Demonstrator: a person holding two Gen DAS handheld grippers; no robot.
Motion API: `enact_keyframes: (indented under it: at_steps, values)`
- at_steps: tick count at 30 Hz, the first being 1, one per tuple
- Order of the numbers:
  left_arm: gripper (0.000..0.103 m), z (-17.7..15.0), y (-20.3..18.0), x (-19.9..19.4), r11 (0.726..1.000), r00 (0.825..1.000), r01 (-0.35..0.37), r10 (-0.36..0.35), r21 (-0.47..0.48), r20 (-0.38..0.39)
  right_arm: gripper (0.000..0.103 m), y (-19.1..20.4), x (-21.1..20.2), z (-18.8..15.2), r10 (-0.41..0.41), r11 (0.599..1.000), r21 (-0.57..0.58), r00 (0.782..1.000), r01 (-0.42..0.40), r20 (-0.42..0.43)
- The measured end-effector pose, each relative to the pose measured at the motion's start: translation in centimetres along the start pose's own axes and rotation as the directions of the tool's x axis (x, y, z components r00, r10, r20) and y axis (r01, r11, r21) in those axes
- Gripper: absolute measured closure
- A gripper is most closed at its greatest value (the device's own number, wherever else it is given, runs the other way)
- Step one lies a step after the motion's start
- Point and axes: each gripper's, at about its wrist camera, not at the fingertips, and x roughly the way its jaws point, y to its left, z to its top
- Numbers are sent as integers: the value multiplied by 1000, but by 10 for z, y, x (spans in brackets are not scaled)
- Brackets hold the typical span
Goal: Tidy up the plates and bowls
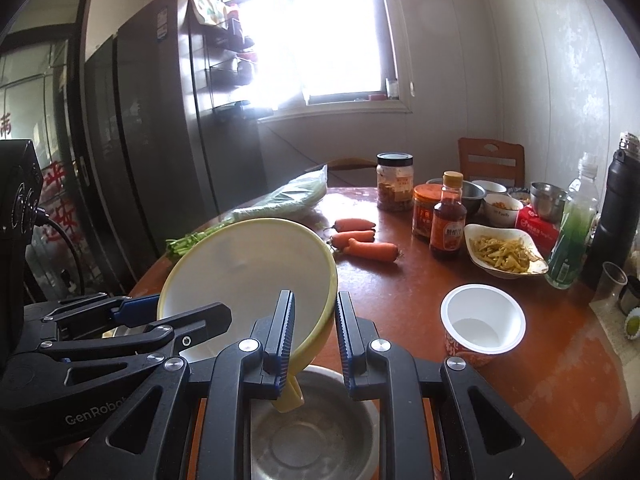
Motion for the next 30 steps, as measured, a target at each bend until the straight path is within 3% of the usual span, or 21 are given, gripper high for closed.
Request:
enact_keyframes:
  at_steps: [14, 30]
  values:
    - [62, -15, -1, -7, 1000, 1000, -2, 2, 8, -4, 81, 1, -7, -14, 2, 1000, 8, 1000, -2, -20]
    - [62, -38, -5, 13, 1000, 998, 3, -1, 24, -58, 81, -9, 0, -41, 12, 999, 45, 997, -9, -71]
